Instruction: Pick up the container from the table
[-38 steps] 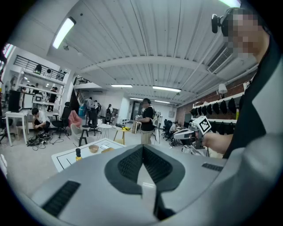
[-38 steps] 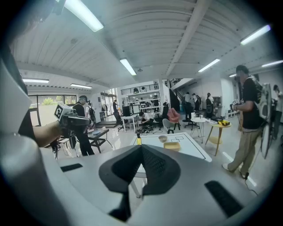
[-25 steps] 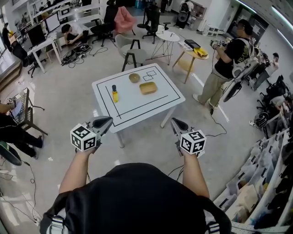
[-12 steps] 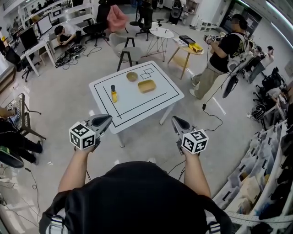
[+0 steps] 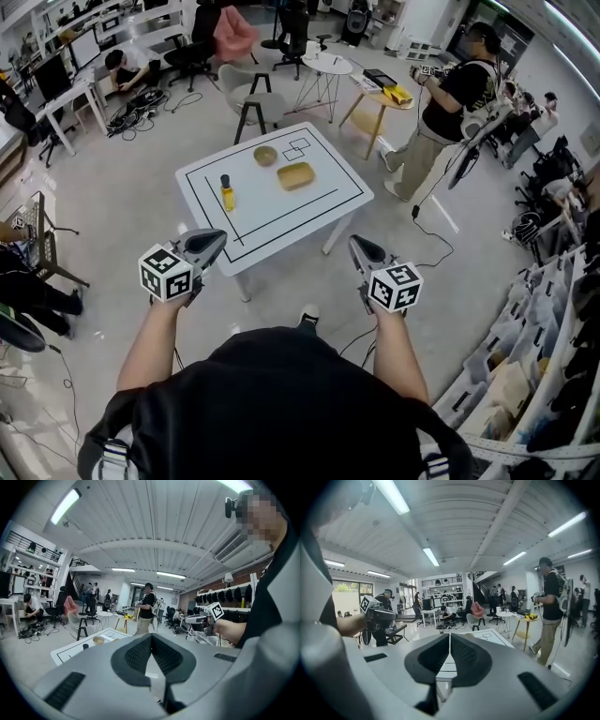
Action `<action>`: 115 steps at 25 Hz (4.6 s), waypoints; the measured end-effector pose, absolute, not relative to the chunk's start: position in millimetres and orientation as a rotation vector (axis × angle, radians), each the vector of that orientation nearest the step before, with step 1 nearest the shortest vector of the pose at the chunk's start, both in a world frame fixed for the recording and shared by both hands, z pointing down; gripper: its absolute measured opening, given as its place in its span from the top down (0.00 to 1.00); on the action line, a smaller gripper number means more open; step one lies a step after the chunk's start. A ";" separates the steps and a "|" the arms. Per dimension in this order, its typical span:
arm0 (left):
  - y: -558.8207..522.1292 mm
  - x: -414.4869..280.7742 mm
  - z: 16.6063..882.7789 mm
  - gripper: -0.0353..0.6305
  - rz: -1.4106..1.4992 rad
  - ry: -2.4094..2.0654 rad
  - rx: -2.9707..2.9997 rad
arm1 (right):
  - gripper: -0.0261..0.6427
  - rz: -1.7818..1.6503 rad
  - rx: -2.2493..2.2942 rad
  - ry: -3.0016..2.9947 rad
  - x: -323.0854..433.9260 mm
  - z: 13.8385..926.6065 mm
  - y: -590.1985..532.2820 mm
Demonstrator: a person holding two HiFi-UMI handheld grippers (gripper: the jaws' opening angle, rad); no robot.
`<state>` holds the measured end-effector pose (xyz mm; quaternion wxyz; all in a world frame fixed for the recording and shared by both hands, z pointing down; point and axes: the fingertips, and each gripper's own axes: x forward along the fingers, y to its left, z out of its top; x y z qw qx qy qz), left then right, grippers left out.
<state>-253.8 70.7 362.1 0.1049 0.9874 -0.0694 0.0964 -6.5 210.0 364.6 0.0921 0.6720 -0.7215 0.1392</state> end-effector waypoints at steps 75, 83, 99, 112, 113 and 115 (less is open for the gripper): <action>-53.3 -1.2 403.3 0.93 0.418 -0.580 2.773 | 0.94 0.592 1.550 -2.319 246.0 451.6 9.3; -55.8 30.7 404.7 0.93 0.444 -0.589 2.793 | 0.94 0.587 1.500 -2.338 264.3 458.6 -1.4; -62.7 48.2 410.7 0.93 0.426 -0.592 2.804 | 0.91 0.506 1.476 -2.341 277.1 445.4 -15.6; -80.6 43.5 415.7 0.93 0.429 -0.596 2.793 | 0.90 0.531 1.453 -2.329 275.0 455.7 -39.1; -83.9 43.0 416.9 0.93 0.426 -0.597 2.791 | 0.90 0.534 1.455 -2.324 276.3 457.3 -42.8; -90.7 41.2 420.2 0.93 0.425 -0.597 2.785 | 0.90 0.538 1.458 -2.316 277.9 459.9 -51.4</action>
